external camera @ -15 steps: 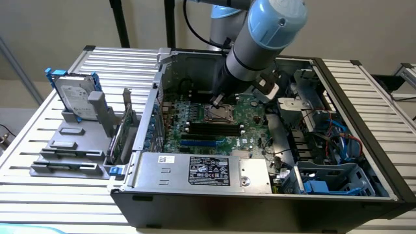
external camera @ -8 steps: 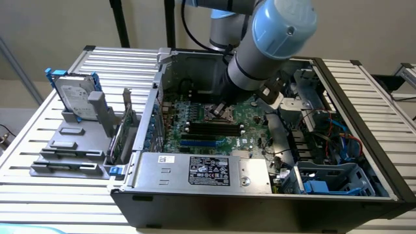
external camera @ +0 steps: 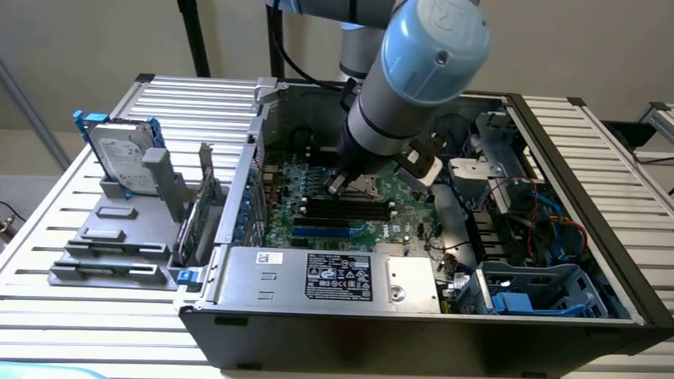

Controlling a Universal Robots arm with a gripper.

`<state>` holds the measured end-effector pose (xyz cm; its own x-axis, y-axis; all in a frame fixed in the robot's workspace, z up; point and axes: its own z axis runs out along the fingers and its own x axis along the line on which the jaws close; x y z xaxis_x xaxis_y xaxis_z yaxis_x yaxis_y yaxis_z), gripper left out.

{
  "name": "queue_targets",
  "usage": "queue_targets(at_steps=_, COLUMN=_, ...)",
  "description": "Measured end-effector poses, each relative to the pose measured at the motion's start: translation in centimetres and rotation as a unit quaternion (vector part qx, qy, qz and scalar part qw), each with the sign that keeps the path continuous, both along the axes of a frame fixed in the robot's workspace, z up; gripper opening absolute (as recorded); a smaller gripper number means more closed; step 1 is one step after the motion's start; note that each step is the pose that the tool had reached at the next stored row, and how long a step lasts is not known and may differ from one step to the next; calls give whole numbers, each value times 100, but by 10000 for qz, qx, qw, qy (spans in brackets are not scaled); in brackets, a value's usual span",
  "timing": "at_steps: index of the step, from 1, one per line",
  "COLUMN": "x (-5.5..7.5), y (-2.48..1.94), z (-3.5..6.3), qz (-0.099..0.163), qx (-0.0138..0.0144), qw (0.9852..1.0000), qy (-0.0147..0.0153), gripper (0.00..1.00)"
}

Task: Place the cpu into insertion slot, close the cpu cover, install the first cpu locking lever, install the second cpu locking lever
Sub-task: 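Install the second cpu locking lever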

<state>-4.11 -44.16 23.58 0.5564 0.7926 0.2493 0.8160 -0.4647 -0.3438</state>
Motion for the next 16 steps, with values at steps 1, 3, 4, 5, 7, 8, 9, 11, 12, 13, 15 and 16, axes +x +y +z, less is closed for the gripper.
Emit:
queue_targets(at_steps=1, x=-27, y=0, z=-1, qz=0, qx=0, qw=10000, qy=-1, gripper=11)
queue_targets(at_steps=3, x=-50, y=5, z=-4, qz=0, qx=2, qw=10000, qy=-1, gripper=11)
queue_targets(at_steps=4, x=-54, y=12, z=-6, qz=0, qx=6, qw=10000, qy=-1, gripper=11)
queue_targets(at_steps=5, x=-56, y=24, z=-8, qz=0, qx=9, qw=10000, qy=-1, gripper=11)
queue_targets(at_steps=7, x=-57, y=53, z=-11, qz=0, qx=16, qw=10000, qy=-1, gripper=11)
queue_targets(at_steps=8, x=-57, y=65, z=-13, qz=0, qx=23, qw=10000, qy=-1, gripper=11)
queue_targets(at_steps=9, x=-57, y=72, z=-18, qz=0, qx=32, qw=10000, qy=0, gripper=11)
queue_targets(at_steps=11, x=-57, y=74, z=-34, qz=1, qx=42, qw=10000, qy=-2, gripper=11)
queue_targets(at_steps=12, x=-57, y=74, z=-45, qz=0, qx=43, qw=10000, qy=-2, gripper=11)
queue_targets(at_steps=13, x=-58, y=74, z=-55, qz=0, qx=42, qw=10000, qy=-3, gripper=11)
queue_targets(at_steps=15, x=-58, y=74, z=-79, qz=0, qx=42, qw=10000, qy=-4, gripper=11)
queue_targets(at_steps=16, x=-58, y=74, z=-93, qz=0, qx=42, qw=10000, qy=-4, gripper=11)
